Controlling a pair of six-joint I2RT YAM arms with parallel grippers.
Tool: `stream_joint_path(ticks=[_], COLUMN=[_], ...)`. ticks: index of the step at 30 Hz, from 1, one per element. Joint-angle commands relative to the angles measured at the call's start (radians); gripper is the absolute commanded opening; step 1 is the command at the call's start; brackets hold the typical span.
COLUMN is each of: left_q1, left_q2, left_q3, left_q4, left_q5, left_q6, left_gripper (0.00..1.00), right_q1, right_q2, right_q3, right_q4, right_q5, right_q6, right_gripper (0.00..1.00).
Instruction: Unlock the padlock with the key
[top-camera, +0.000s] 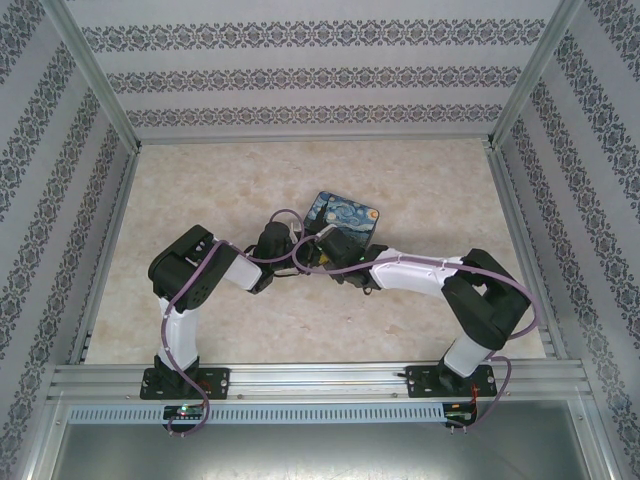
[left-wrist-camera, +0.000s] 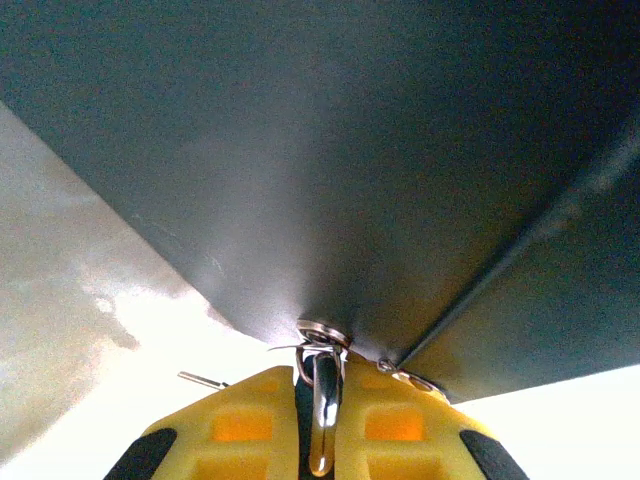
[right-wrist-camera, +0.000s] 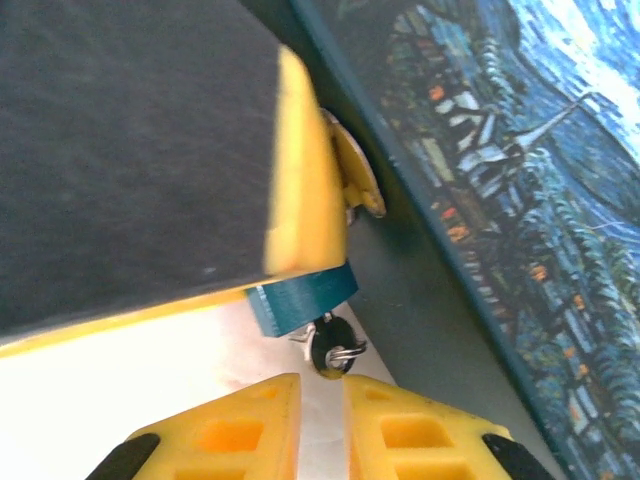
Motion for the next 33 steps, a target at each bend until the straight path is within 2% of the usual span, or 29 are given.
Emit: stream_joint_path(ticks=[1,5,15,16,18,19,22,26,30,33], left_q1=[0.0,-0.001,-0.001,0.0,0.0,0.0,0.0,0.0,0.0,0.0], left_q2=[-0.019,-0.02,-0.022,-0.022,-0.025,-0.027,-0.03,-0.032,-0.043,-0.054], left_q3=[0.005,0.004,0.003,0.003,0.004,0.006,0.014,0.023,0.028,0.033], left_q4=[0.04,0.043,0.054,0.056,0.054,0.051,0.041,0.028,0.006,-0.011], left_q5=[0.025,0.025,0.019,0.016,0.008,0.007,0.003,0.002,0.0,0.002], left_q6=[0.019,0.017,-0.006,-0.015,-0.03,-0.036,-0.051,-0.071,-0.083,-0.083], left_gripper=[0.0,0.0,0.0,0.0,0.0,0.0,0.0,0.0,0.0,0.0], right_q1=[-0.015,-0.022,-0.04,-0.042,-0.057,-0.065,-0.088,-0.098,-0.095,-0.072], right_q2=[0.016,0.011,-0.046,-0.061,-0.094,-0.116,-0.182,-0.244,-0.259,-0.24], right_q3=[0.026,0.024,0.002,-0.008,-0.028,-0.038,-0.057,-0.056,-0.049,-0.051], right_q4=[0.018,0.022,0.034,0.039,0.043,0.046,0.044,0.019,-0.016,-0.035], right_q5=[-0.022,-0.052,-0.165,-0.171,-0.183,-0.192,-0.216,-0.244,-0.262,-0.226], right_q6=[0.021,0.028,0.053,0.054,0.062,0.068,0.083,0.092,0.075,0.04], right_gripper=[0.12,0.0,0.0,0.04,0.27,0.3,0.36,0.37,0.38,0.38])
